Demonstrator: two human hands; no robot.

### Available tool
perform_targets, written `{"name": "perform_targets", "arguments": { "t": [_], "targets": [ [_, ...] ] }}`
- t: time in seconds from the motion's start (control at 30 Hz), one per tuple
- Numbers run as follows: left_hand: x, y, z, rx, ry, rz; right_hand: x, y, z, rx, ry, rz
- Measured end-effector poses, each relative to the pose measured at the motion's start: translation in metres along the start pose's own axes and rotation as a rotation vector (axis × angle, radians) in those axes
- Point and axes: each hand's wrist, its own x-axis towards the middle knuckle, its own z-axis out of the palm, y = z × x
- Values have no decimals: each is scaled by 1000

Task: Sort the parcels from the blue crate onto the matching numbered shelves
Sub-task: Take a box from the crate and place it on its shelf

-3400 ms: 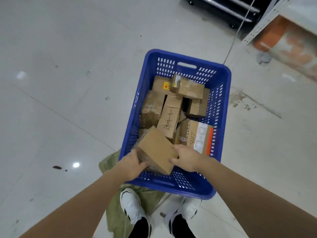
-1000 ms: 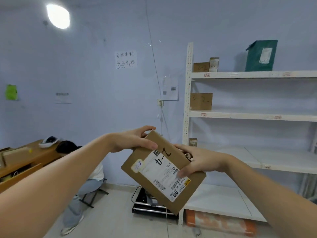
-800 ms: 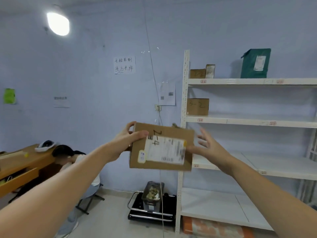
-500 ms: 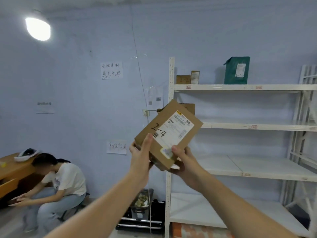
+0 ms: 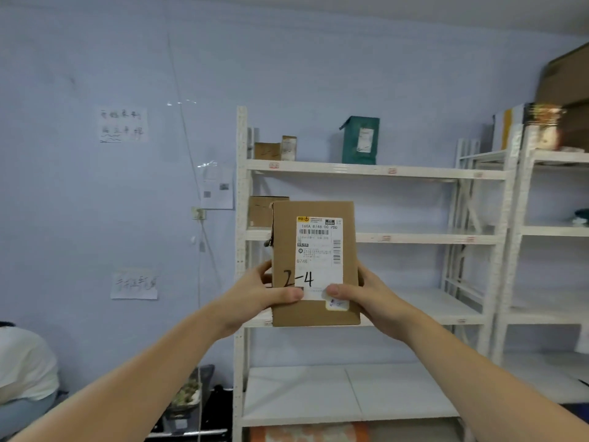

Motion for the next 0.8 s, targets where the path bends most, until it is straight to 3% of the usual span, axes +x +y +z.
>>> {"name": "perform_targets", "arguments": {
  "t": [0.4,0.8],
  "targets": [
    [160,-42,132,-124,-172,33,-13,56,-162,-118,257,-4],
    [387,-48,235,-112,-317,114,65,81,-355,-311,378,62]
  ]
}}
